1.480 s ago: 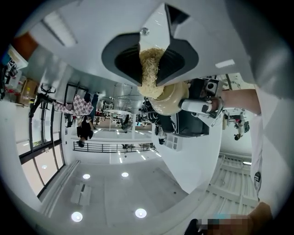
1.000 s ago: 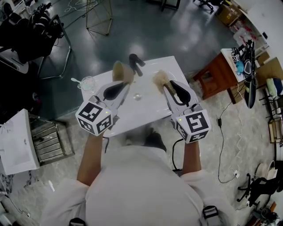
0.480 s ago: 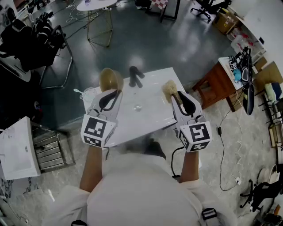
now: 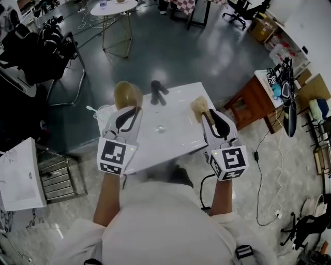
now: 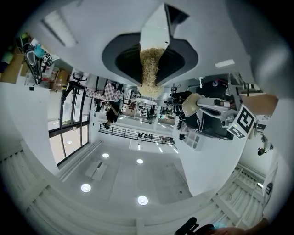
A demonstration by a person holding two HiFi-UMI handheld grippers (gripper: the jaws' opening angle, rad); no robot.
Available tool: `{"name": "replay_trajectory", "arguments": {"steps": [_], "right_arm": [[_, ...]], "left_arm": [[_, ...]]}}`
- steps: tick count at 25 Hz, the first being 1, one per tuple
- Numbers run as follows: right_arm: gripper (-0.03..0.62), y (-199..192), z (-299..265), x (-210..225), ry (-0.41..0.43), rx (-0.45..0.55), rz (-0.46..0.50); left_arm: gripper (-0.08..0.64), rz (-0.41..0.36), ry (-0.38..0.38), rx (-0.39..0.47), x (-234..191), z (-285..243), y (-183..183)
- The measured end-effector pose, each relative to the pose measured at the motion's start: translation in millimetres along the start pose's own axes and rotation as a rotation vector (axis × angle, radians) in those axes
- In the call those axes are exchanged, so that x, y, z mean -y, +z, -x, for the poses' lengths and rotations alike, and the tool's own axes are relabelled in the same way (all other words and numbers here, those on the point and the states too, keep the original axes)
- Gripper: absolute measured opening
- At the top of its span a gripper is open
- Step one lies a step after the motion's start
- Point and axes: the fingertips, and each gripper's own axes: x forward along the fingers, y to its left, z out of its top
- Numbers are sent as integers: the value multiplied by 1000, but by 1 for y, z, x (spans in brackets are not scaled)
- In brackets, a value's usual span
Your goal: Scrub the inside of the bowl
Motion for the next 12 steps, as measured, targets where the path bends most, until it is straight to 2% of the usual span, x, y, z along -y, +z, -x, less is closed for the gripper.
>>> {"name": "replay_trajectory", "arguments": {"steps": [12], "right_arm": [[94, -4, -1, -3, 17, 7, -38]], "left_arm": [[17, -5, -1, -45, 5, -2, -11]]}}
